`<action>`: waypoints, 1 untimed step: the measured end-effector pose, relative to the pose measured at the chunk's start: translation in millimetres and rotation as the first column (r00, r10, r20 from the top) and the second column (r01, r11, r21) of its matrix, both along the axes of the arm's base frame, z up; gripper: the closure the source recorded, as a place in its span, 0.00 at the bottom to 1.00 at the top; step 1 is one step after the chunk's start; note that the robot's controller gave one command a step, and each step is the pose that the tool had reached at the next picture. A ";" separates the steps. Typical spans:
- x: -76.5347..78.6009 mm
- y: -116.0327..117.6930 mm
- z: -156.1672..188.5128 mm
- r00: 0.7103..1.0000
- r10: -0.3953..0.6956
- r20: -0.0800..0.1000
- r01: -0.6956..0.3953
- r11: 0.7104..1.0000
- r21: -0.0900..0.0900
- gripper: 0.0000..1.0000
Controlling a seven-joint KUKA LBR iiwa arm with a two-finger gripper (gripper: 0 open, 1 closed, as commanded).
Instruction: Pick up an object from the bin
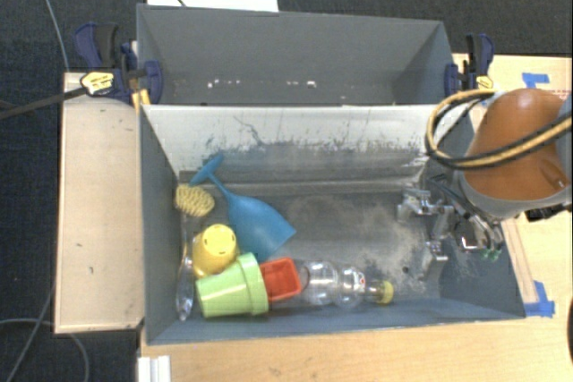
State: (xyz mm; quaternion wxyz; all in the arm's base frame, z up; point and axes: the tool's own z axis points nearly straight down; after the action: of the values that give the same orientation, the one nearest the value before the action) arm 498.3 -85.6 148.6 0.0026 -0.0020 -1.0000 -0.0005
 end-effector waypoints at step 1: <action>2.1 0.7 3.4 1.000 0.006 0.008 -0.006 1.000 -0.001 0.00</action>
Offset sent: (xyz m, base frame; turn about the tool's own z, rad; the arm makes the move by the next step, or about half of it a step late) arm 0.0012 0.0863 -0.0786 -0.0397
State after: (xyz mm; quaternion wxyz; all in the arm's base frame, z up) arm 500.4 -84.9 152.0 -0.0013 0.0011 -1.0000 0.0001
